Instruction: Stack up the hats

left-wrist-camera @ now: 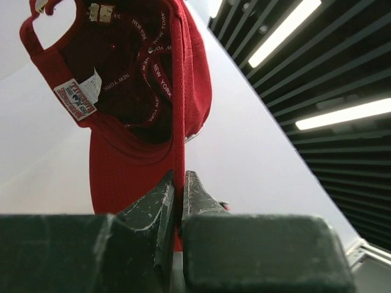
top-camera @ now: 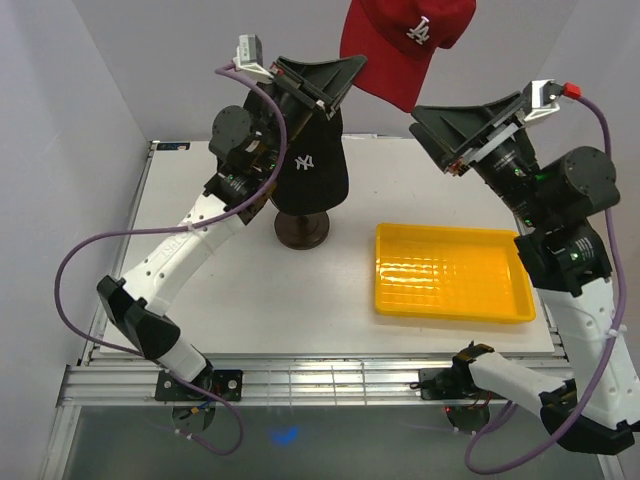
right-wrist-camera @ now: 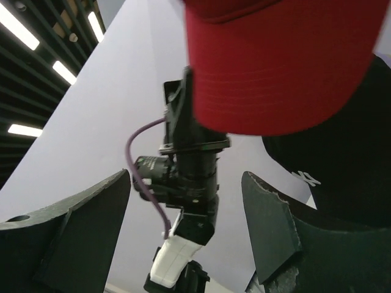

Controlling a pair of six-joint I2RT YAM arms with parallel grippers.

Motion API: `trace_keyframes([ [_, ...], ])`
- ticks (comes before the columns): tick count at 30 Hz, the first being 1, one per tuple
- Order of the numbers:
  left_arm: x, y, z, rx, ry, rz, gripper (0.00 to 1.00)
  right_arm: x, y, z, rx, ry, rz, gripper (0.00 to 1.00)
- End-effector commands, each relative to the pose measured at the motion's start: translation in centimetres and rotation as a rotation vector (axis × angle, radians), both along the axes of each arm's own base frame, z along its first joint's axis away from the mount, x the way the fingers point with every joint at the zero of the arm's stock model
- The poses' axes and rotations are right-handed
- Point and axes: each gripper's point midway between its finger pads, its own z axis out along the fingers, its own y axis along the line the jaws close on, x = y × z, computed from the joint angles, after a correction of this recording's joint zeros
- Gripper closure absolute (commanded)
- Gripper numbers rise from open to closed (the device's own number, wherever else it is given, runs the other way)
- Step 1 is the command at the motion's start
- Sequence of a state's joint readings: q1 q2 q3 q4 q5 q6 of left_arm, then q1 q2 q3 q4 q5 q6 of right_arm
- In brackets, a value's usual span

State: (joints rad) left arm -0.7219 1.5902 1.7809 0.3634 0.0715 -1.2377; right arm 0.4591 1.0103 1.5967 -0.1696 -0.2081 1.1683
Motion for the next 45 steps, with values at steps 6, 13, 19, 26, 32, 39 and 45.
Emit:
trace_keyframes([
  [6, -4.6, 7.0, 4.7, -0.168, -0.065, -0.061, 1.00, 2.7, 1.4, 1.7, 0.065, -0.086, 0.033, 0.18],
  [13, -5.2, 9.1, 4.0, -0.190, -0.040, -0.072, 1.00, 4.5, 2.7, 2.3, 0.136, -0.131, 0.092, 0.13],
  [19, -4.6, 9.7, 2.0, -0.211, 0.003, -0.095, 1.00, 5.2, 3.9, 2.1, 0.176, -0.118, 0.164, 0.15],
  [26, -3.9, 10.8, 0.7, -0.252, 0.026, -0.107, 1.00, 5.8, 4.7, 1.2, 0.171, -0.086, 0.175, 0.22],
  [32, -3.9, 11.2, 0.8, -0.266, 0.020, -0.123, 1.00, 6.8, 5.6, -0.5, 0.161, -0.046, 0.184, 0.26],
  [39, -4.1, 11.6, 0.2, -0.281, 0.023, -0.121, 1.00, 7.2, 6.1, -0.9, 0.163, -0.034, 0.198, 0.35],
  [45, -4.3, 11.5, 0.3, -0.266, 0.019, -0.122, 1.00, 7.4, 6.0, -1.5, 0.173, -0.026, 0.190, 0.38],
])
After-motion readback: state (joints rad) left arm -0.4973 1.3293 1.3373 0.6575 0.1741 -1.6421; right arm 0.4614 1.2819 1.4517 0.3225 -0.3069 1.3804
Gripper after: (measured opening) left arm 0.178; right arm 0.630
